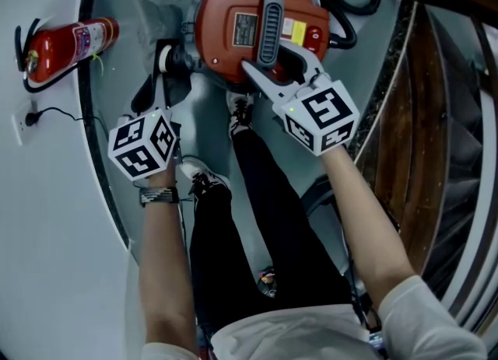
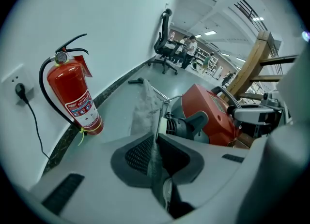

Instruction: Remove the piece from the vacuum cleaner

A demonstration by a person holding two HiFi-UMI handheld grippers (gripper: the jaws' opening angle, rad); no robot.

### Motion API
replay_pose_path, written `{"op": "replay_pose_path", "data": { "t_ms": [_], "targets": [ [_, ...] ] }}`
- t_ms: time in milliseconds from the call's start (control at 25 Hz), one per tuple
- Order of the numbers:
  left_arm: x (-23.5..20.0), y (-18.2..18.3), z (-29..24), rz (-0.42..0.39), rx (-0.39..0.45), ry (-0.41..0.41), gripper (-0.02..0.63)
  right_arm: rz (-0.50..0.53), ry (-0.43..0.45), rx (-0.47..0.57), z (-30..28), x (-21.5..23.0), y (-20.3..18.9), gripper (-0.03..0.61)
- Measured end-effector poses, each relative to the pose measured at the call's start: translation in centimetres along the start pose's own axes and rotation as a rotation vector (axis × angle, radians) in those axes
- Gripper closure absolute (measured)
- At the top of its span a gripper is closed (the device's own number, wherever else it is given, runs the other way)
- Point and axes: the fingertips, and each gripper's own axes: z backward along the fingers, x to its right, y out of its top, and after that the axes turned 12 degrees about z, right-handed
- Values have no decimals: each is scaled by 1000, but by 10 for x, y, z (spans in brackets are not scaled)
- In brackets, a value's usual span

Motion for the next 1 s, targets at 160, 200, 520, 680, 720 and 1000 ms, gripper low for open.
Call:
{"op": "replay_pose_path", "data": {
  "t_ms": [160, 200, 520, 680, 720, 1000],
  "targets": [
    [-1, 0, 0, 48, 0, -11, 581, 1, -1, 1, 0, 0, 0, 359],
    [-1, 0, 0, 47, 0, -8, 581, 2, -1, 1, 0, 0, 0, 359],
    [3, 1, 1, -209, -20, 31, 581, 4, -1, 3, 0, 0, 0, 359],
    [2, 1, 1, -189, -20, 10, 581, 4, -1, 1, 0, 0, 0, 359],
    [2, 1, 1, -188, -21, 9, 581, 4, -2, 2, 0, 0, 0, 359],
    [-1, 1, 1, 81, 6, -20, 581, 6, -8, 4, 0, 1, 0, 359]
  ]
}}
